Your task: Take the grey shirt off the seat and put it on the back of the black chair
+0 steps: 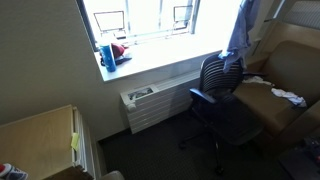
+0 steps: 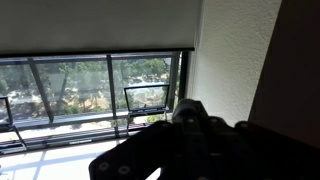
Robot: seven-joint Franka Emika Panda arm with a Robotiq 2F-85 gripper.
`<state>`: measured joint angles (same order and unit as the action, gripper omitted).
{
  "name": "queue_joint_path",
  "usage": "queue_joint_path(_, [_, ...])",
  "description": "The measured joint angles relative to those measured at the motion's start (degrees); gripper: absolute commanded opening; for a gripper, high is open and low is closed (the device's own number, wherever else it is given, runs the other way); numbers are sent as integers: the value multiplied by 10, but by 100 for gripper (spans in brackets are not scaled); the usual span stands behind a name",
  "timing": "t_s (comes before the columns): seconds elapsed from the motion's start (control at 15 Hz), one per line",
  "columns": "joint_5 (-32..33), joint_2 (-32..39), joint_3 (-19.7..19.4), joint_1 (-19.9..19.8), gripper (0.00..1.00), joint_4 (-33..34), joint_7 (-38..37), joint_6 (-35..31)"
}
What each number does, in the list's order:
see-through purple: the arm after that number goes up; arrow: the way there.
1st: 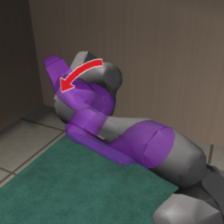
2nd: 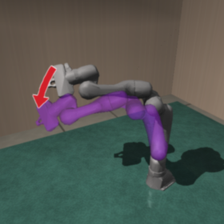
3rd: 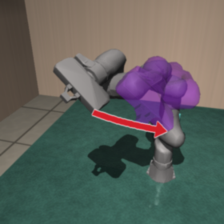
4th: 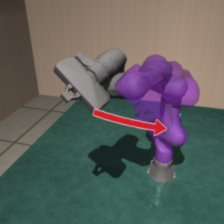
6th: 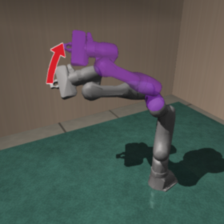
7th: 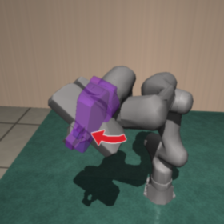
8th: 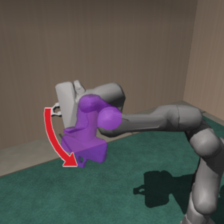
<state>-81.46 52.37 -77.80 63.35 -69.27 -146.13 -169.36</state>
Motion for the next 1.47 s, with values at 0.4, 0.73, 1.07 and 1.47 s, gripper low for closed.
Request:
queue_joint_path(0.4, [-21, -44, 228, -202, 1, 187, -4, -13])
queue_joint_path(0.73, [-63, -5, 263, -275, 1, 292, -43, 5])
queue_joint_path(1.07, [-17, -3, 357, -296, 1, 319, -24, -46])
queue_joint_path(1.47, [-33, 35, 462, -326, 1, 458, -29, -180])
